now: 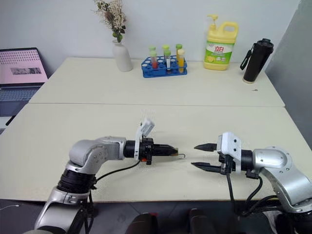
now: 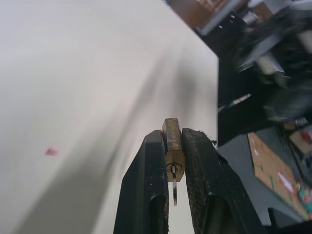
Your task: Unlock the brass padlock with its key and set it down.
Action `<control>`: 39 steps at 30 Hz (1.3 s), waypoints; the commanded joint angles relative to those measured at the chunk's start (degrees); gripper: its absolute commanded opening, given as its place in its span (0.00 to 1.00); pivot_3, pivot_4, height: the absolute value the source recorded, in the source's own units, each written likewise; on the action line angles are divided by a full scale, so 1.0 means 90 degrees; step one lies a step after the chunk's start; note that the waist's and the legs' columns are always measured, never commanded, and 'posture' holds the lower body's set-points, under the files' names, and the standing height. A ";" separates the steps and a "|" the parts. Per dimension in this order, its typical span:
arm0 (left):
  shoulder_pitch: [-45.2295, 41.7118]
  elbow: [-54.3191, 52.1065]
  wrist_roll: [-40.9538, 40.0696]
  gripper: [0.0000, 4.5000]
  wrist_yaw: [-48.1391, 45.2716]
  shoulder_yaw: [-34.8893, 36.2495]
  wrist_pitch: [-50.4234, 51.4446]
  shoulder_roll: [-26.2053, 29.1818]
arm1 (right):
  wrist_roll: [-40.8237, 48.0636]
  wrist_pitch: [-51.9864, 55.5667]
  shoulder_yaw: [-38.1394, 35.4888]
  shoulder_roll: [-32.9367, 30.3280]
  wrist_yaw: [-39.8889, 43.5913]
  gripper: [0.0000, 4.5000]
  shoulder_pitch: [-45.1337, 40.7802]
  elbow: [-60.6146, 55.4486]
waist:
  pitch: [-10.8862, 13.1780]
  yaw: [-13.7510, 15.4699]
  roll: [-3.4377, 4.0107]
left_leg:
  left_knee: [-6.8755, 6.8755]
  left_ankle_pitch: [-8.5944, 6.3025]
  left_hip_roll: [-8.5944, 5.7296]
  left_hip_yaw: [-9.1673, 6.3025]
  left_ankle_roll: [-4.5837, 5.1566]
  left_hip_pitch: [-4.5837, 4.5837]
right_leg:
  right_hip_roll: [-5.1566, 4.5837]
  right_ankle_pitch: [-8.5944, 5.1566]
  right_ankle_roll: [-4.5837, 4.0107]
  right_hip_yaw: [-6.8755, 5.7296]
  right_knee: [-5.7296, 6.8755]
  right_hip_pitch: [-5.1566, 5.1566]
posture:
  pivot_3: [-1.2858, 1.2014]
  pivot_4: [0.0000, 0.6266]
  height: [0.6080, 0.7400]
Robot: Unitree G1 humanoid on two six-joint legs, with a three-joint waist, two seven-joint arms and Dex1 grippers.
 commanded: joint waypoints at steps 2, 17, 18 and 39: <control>0.0094 0.0151 0.0260 0.03 0.0130 -0.0166 -0.0394 -0.0219 | 0.0027 0.0124 0.0074 0.0146 -0.0271 0.99 -0.0052 -0.0301 | 0.0000 0.0005 0.0000 | 0.0000 0.0000 0.0000 0.0001 0.0000 -0.0001 | -0.0006 0.0000 0.0001 0.0002 0.0000 0.0000 | 0.52 0.24 1.00; -0.0023 0.0529 0.0770 0.45 0.0085 -0.0282 -0.0943 -0.0390 | -0.0753 -0.0098 0.0523 -0.0271 -0.0142 1.00 0.0069 -0.0193 | 0.0000 0.0000 0.0000 | -0.0001 0.0000 -0.0007 0.0003 0.0000 0.0000 | -0.0002 0.0001 0.0001 0.0000 -0.0003 0.0000 | 0.52 0.24 1.00; -0.0023 0.0536 0.0789 0.52 0.0081 -0.0276 -0.0983 -0.0402 | -0.0810 -0.0137 0.0532 -0.0267 -0.0142 1.00 0.0065 -0.0178 | 0.0000 0.0000 0.0000 | -0.0001 0.0000 -0.0006 0.0003 0.0000 0.0000 | -0.0001 0.0001 0.0001 0.0000 -0.0003 0.0000 | 0.52 0.24 1.00; 0.1158 -0.2148 0.1173 1.00 -0.1107 0.0721 -0.2841 0.2489 | -0.1026 -0.0478 0.0149 -0.0634 0.0149 1.00 0.0160 0.0163 | 0.0003 -0.0003 -0.0001 | -0.0005 -0.0003 0.0009 0.0009 0.0000 -0.0001 | -0.0012 -0.0001 0.0000 0.0007 -0.0009 -0.0003 | 0.52 0.24 1.00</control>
